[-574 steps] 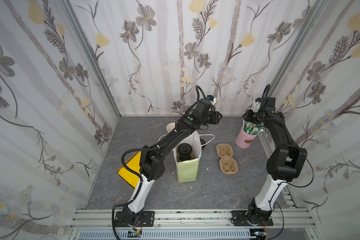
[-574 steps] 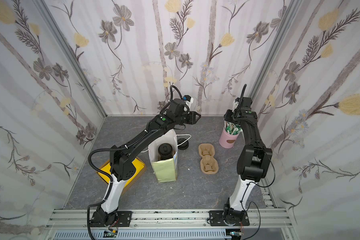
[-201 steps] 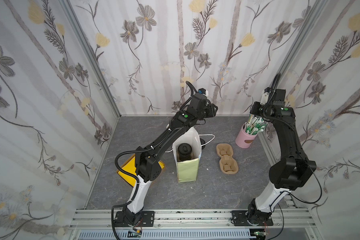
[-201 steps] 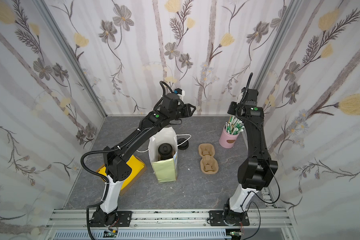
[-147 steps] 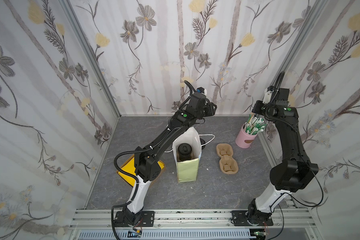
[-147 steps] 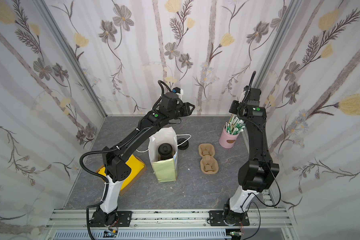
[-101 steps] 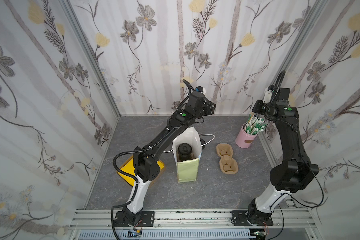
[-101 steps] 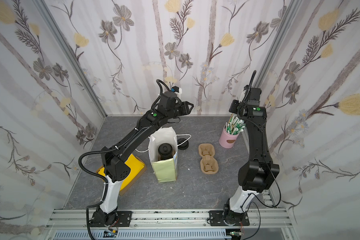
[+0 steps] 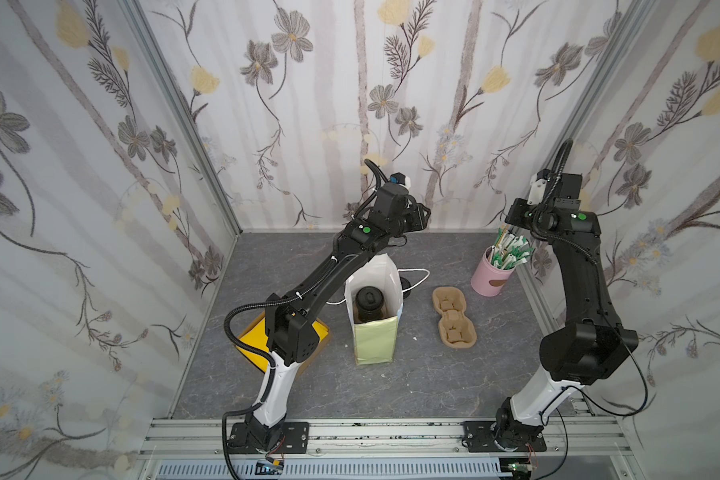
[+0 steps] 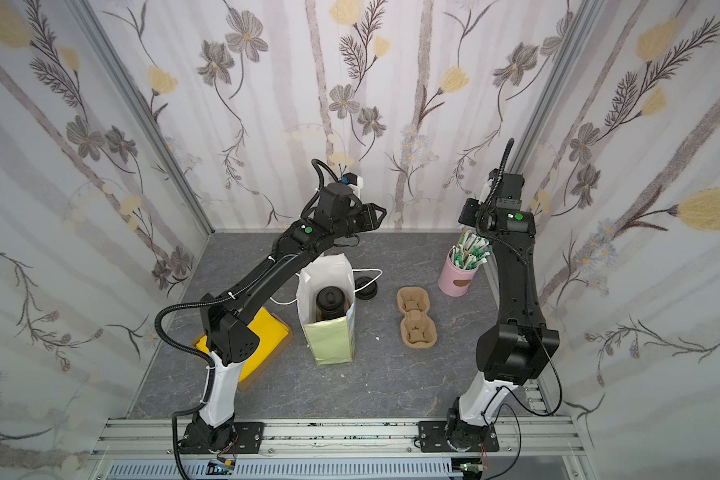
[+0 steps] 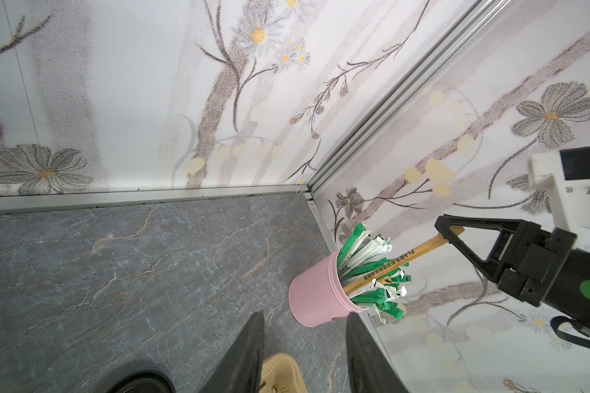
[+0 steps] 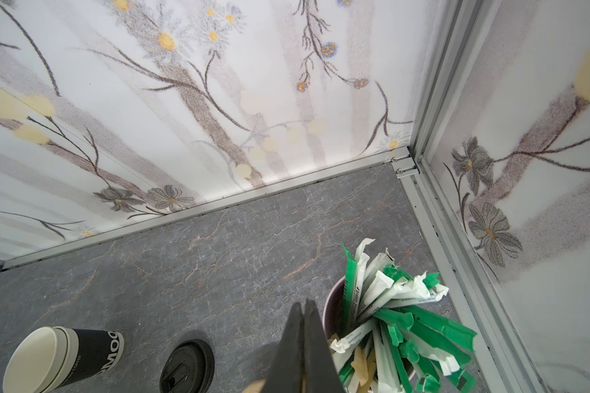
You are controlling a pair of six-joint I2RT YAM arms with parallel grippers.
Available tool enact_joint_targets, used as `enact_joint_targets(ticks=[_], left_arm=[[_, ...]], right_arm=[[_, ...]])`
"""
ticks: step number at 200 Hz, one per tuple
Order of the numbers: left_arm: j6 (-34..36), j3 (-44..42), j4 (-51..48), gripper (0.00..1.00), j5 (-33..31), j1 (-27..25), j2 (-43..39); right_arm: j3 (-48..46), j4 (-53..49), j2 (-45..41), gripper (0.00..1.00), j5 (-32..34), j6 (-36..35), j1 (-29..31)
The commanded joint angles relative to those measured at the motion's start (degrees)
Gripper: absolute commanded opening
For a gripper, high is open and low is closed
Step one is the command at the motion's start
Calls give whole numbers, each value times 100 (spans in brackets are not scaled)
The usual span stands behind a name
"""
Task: Pack the takeout coffee
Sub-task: 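Lift the wooden stirrer from the pink cup while the left arm moves to the napkins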
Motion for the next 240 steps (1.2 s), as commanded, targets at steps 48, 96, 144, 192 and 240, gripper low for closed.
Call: enact_joint_targets(ticks=[48, 96, 144, 192, 240], left_arm=[[369, 169, 175, 42, -61, 50, -151], [875, -507, 178, 42, -185, 50, -795], [1509, -1191, 172, 43, -771, 79, -1530], [1461, -1390, 174, 43, -1089, 86, -1915], [1467, -1480, 173, 43, -1320, 85, -2066]], right_arm=[[455, 147, -265, 0, 250, -90, 54], [452, 267, -623, 0, 206, -42, 268], [444, 315, -871, 0, 113, 41, 572], [417, 484, -1091, 0, -239, 182, 705], [426, 751, -1243, 0, -801, 271, 724]])
